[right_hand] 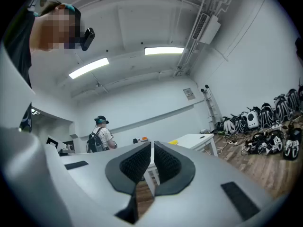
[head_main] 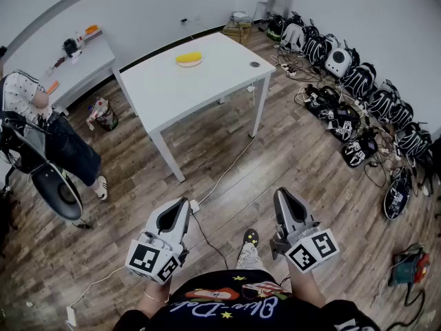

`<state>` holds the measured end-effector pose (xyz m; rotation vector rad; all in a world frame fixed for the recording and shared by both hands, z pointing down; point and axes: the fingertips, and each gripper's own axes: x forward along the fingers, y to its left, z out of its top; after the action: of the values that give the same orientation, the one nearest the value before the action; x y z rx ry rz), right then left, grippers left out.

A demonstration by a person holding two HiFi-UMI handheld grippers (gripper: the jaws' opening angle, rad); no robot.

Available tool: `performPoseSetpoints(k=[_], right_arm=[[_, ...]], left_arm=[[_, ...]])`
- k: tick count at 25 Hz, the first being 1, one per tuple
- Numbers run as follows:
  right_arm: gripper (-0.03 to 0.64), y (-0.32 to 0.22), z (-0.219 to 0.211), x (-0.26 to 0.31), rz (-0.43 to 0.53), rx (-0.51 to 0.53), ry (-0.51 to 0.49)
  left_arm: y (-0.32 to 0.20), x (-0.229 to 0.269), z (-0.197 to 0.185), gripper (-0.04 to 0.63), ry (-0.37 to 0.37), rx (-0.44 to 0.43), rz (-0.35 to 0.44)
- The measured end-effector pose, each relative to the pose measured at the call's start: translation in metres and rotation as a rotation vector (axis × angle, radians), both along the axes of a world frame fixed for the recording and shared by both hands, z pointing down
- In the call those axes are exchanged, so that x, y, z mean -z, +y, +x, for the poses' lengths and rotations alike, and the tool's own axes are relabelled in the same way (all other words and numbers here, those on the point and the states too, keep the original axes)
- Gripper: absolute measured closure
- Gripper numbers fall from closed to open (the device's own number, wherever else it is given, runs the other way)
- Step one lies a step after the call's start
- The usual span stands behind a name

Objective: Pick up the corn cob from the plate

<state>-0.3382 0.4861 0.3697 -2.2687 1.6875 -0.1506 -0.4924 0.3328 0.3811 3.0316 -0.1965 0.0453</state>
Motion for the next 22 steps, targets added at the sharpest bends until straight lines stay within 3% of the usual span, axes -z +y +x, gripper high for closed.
performPoseSetpoints(k=[5,8,10,13,17,22], right_arm=[[0.598,0.015,0.113,0.013,-0.017,0.05,0.038],[0.598,0.014,0.16,0.002,-0.057,0.106,0.085],[0.597,0.001,0.181,-0.005,-0.072,0.139,0.095],[0.598,-0.031,0.209,-0.011,-0.067,0.169,0.065],[0.597,-0.086,0.236,-0.012,-0.057,0.24,0.012],[0.597,-0.163,0.283,-0.003,-0.051,0.329,0.04]], left_arm=[[-0.02,0.026,0.111,0.6,0.035,0.06,-0.003],[-0.019,0.024,0.152,0.599,0.051,0.077,-0.017],[-0.021,0.015,0.168,0.6,0.023,0.086,-0.022],[-0.038,0.007,0.186,0.6,-0.009,0.123,-0.024],[-0.075,0.009,0.214,0.6,0.002,0.179,-0.032],[-0.133,0.011,0.282,0.6,0.033,0.183,-0.003]])
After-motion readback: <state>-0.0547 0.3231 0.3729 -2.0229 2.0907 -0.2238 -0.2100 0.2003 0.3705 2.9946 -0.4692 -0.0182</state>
